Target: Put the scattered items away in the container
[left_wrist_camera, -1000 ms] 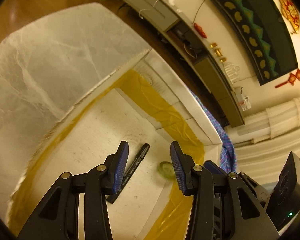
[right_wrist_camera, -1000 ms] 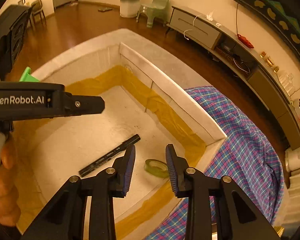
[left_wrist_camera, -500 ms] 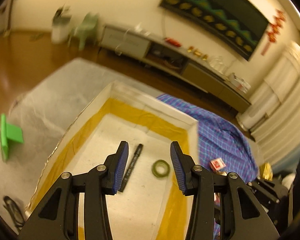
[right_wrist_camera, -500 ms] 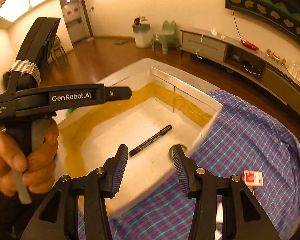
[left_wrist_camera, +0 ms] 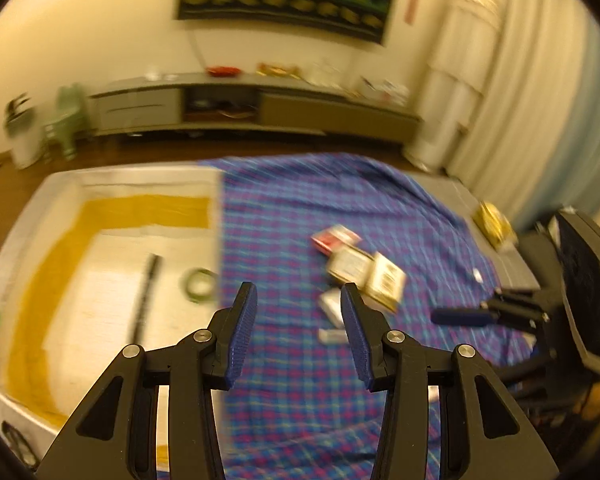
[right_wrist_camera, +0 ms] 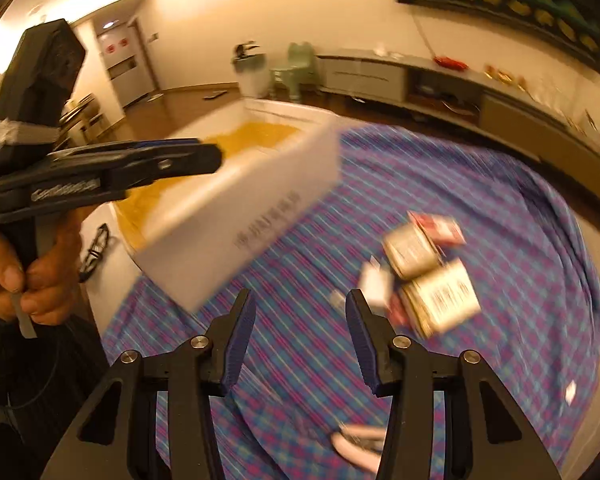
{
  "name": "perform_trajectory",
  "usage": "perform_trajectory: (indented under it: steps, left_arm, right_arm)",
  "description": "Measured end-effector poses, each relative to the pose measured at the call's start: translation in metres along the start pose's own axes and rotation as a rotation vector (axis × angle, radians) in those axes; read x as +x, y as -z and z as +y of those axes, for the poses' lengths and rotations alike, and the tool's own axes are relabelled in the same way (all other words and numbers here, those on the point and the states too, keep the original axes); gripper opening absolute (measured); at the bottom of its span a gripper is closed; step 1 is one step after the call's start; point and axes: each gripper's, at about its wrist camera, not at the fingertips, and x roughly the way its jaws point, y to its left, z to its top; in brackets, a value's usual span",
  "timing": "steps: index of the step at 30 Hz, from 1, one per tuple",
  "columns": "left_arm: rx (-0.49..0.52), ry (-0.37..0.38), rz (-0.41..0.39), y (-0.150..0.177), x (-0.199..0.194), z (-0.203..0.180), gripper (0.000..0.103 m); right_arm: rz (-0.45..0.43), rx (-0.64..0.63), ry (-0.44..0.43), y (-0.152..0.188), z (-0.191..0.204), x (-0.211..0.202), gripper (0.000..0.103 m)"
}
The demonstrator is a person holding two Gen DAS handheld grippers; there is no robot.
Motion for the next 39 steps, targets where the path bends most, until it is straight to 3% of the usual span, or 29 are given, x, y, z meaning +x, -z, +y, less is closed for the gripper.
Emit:
perform_trajectory:
  steps: [8, 12, 16, 19, 26, 30, 33, 37, 39]
  left_arm:
    - [0.062, 0.03, 0.17, 0.035, 0.058, -0.042, 0.046]
    - [0.077, 0.016, 0.219, 0.05, 0.082, -0.051, 0.046]
    - [0.108, 0.006, 0.241, 0.059, 0.1, -0.058, 0.046]
    - [0.12, -0.001, 0.256, 0.063, 0.112, -0.06, 0.047]
    - [0.094, 0.009, 0.281, 0.066, 0.139, -0.063, 0.048]
    - [0.11, 0.001, 0.281, 0.07, 0.151, -0.065, 0.049]
    - [0.148, -0.008, 0.259, 0.069, 0.155, -0.072, 0.052]
    - [0.083, 0.082, 0.267, 0.063, 0.158, -0.067, 0.053]
    - [0.02, 0.116, 0.279, 0.057, 0.163, -0.062, 0.053]
  right_arm:
    - [0.085, 0.088, 0.052, 0.078, -0.047, 0.015, 0.055]
    - [0.128, 0.003, 0.021, 0.096, -0.032, 0.026, 0.065]
    - [0.13, -0.088, 0.083, 0.107, -0.017, 0.036, 0.066]
    - [0.155, -0.017, 0.06, 0.103, -0.032, 0.042, 0.056]
    - [0.085, 0.27, -0.089, 0.095, -0.077, 0.033, 0.055]
    - [0.046, 0.32, 0.003, 0.092, -0.093, 0.029, 0.055]
    - [0.053, 0.364, -0.014, 0.091, -0.104, 0.032, 0.055]
    - [0.058, 0.5, -0.172, 0.089, -0.113, 0.042, 0.055]
    - [0.063, 0.507, -0.173, 0.085, -0.111, 0.045, 0.055]
